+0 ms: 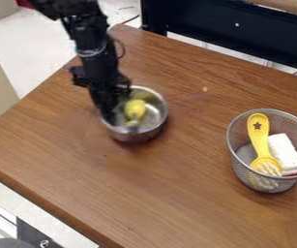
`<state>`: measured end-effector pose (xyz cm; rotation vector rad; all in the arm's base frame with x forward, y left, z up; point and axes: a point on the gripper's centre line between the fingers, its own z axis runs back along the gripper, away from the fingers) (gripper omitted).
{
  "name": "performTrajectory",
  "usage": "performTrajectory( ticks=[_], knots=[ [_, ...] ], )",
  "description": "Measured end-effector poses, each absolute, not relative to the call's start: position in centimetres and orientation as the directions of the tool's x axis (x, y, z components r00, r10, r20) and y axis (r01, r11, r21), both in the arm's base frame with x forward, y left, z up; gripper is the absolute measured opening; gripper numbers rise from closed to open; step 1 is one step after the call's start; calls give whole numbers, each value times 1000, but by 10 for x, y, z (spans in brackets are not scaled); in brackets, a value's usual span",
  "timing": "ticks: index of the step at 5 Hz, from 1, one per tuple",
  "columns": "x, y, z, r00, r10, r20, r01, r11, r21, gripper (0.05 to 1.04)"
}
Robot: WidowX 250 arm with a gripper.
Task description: Move the silver pot to the upper left side of the table
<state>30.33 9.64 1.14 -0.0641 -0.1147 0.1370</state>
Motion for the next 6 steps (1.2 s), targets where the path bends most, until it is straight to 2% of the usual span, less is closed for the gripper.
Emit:
performTrajectory(
  ticks=[1,2,6],
  knots=[
    [320,82,12,973,205,110,-188,971,-147,58],
    [335,75,21,962,239,132,-215,961,-173,58],
    [359,56,10,952,277,129,-255,953,-167,58]
  ],
)
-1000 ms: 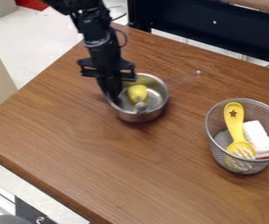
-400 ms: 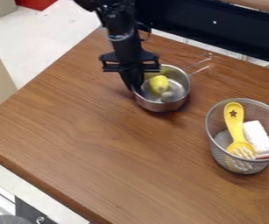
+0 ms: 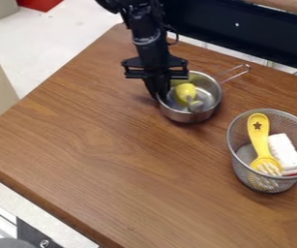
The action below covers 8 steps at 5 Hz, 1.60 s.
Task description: Move the silver pot to the upper left side of the table
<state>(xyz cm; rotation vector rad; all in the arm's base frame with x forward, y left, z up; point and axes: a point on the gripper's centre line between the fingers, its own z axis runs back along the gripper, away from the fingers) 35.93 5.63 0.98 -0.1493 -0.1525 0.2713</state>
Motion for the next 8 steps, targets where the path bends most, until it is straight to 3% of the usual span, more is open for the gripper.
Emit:
performTrajectory(
  ticks=[4,5,7,8],
  knots=[
    [361,58,9,950,297,101,-279,947,-157,96],
    [362,59,8,936,334,110,-322,940,-111,259],
    [357,63,8,886,439,151,-443,897,-11,816],
    [356,64,23,859,482,176,-492,871,16,999]
  ],
)
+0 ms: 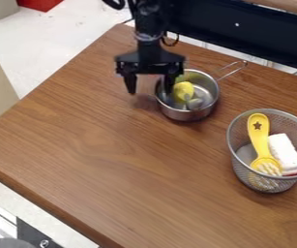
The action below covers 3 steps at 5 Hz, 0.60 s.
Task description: Move the silver pot to the upper left side of the table
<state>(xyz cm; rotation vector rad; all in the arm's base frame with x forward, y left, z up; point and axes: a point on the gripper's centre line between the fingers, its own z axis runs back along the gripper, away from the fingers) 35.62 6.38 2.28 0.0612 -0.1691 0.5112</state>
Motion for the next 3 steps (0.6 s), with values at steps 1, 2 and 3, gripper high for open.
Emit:
performTrajectory(
  ticks=[1,2,3],
  knots=[
    [354,66,42,822,533,201,-546,838,12,999],
    [351,63,59,804,549,229,-560,828,-20,999],
    [336,54,63,867,467,171,-473,881,-9,999]
  ],
)
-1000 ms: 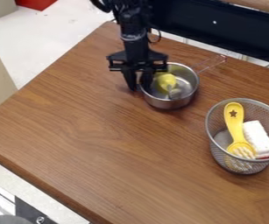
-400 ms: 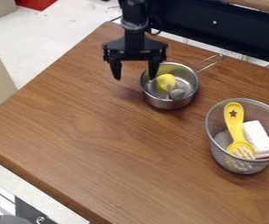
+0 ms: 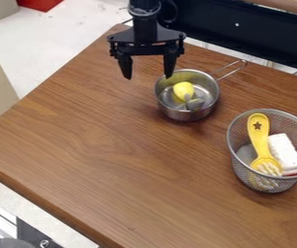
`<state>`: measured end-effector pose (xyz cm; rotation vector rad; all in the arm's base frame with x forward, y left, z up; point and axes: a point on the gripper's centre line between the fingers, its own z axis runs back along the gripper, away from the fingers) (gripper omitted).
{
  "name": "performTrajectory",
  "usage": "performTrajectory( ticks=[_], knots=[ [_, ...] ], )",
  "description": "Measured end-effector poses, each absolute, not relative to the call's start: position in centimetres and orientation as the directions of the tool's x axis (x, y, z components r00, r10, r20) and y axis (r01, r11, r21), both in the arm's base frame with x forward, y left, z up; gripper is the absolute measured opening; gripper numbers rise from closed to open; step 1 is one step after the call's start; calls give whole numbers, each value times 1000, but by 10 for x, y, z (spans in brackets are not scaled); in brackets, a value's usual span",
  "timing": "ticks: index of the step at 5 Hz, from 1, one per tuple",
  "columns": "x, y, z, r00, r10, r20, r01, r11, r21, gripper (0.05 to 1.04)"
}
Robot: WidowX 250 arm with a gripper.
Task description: Move the silver pot to the upper left side of the table
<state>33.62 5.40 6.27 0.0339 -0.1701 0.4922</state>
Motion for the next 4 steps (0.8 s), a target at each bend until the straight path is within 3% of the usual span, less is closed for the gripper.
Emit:
performTrajectory(
  ticks=[2,4],
  knots=[
    [295,38,76,924,351,148,-355,935,-3,999],
    [279,31,84,939,313,142,-314,949,-15,999]
  ],
)
